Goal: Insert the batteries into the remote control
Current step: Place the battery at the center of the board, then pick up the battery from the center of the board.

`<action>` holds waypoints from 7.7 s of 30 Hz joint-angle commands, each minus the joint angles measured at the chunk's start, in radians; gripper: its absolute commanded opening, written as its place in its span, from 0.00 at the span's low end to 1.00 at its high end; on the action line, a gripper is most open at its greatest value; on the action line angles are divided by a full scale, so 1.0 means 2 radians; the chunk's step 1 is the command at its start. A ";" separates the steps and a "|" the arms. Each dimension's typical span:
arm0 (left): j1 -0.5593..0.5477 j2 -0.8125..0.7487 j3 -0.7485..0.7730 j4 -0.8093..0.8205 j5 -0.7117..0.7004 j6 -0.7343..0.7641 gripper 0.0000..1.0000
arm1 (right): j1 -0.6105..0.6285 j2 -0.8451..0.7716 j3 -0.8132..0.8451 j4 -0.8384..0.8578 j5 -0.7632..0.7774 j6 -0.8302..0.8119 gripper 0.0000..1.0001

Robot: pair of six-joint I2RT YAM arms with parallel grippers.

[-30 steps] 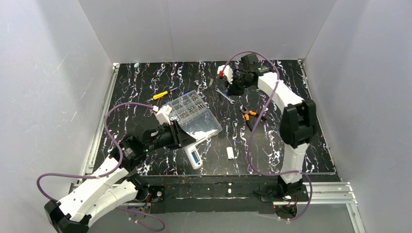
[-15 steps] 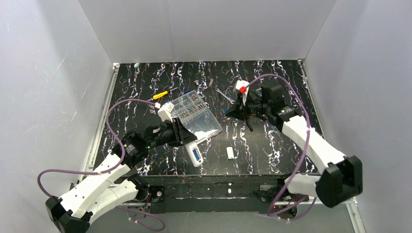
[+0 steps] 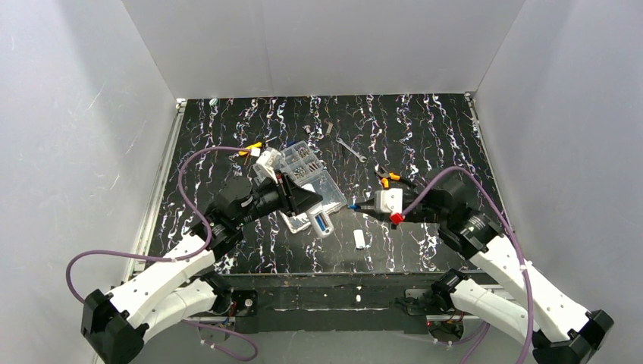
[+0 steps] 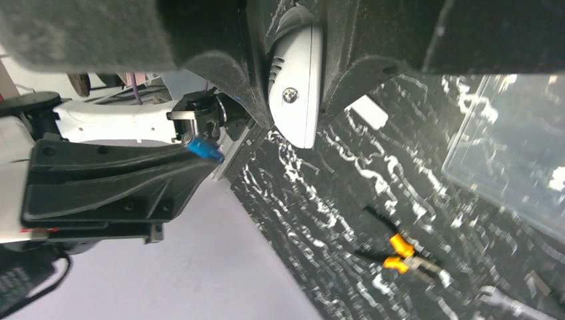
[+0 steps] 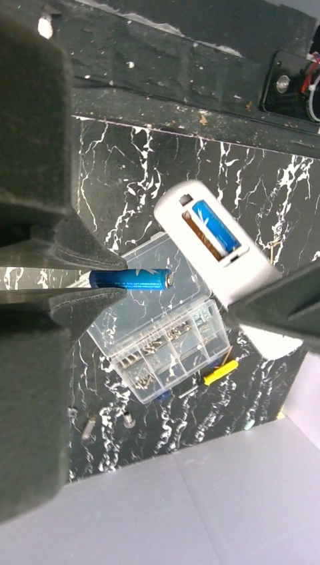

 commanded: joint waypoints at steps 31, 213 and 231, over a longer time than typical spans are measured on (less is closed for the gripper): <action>0.001 -0.019 0.008 0.039 0.017 0.028 0.00 | 0.001 0.027 -0.021 0.033 0.203 0.168 0.01; 0.001 -0.229 -0.003 -0.250 -0.124 0.129 0.00 | -0.100 0.572 0.257 -0.284 0.380 1.098 0.41; 0.001 -0.210 -0.001 -0.232 -0.122 0.115 0.00 | -0.099 0.421 0.178 -0.165 0.472 1.008 0.01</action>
